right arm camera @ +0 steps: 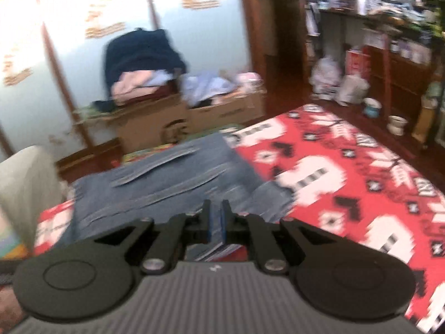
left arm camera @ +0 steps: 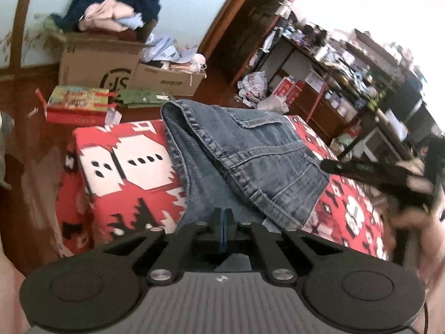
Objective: Fold clothes
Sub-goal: 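Lower the folded shorts onto the blanket at the bed corner with both grippers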
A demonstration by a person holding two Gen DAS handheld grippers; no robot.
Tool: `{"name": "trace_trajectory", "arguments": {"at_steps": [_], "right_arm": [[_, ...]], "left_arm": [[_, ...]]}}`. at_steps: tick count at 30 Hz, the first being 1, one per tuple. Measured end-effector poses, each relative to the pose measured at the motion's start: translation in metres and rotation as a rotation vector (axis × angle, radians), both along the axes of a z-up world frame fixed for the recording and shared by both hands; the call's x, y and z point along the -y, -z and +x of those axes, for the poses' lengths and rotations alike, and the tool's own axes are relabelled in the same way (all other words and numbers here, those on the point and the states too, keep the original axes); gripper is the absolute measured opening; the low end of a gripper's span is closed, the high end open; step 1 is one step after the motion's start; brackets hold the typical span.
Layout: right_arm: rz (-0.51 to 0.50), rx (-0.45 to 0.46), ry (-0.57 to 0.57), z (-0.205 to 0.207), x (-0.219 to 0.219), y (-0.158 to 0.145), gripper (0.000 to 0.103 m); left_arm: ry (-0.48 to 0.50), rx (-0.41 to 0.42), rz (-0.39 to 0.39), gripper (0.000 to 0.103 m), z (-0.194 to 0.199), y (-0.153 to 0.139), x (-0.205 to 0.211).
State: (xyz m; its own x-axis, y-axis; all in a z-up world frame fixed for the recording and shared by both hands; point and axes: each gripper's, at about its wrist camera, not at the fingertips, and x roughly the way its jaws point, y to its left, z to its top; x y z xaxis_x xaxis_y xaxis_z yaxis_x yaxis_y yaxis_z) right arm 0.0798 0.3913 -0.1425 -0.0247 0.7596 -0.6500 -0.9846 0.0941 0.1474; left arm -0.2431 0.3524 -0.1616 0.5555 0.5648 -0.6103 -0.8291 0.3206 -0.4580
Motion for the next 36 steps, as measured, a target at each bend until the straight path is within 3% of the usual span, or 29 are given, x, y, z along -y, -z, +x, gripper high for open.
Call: {"name": "trace_trajectory", "arguments": {"at_steps": [3,7,14,20,25,28,30,31,32,36], "right_arm": [[-0.047,0.021,0.038,0.016,-0.020,0.015,0.000],[-0.015,-0.049,0.047,0.031,-0.023,0.024,0.000],[-0.016,-0.074,0.097,0.030,-0.009,0.029,0.000],[0.005,-0.064,0.177,0.029,0.027,0.005,0.001],[0.053,-0.055,0.205,0.005,0.071,-0.031,0.003],[0.080,-0.041,0.246,-0.022,0.107,-0.048,0.010],[0.092,-0.017,0.284,-0.042,0.136,-0.059,0.018],[0.097,0.003,0.320,-0.052,0.151,-0.063,0.022],[0.100,0.024,0.360,-0.062,0.166,-0.067,0.032],[0.084,0.044,0.442,-0.088,0.218,-0.076,0.044]], "left_arm": [[0.059,-0.032,0.033,0.004,-0.007,-0.002,0.006],[0.113,-0.068,0.061,0.003,-0.017,-0.002,0.014],[0.151,-0.101,0.066,0.003,-0.024,-0.002,0.026],[0.169,-0.154,0.021,0.005,-0.034,-0.004,0.033],[0.251,-0.147,0.056,0.005,-0.039,-0.022,0.045],[0.310,-0.146,0.096,0.009,-0.038,-0.039,0.053],[0.341,-0.152,0.144,0.018,-0.036,-0.053,0.060],[0.357,-0.155,0.167,0.027,-0.035,-0.060,0.063],[0.377,-0.156,0.195,0.034,-0.034,-0.066,0.066],[0.438,-0.159,0.253,0.041,-0.027,-0.084,0.077]]}}
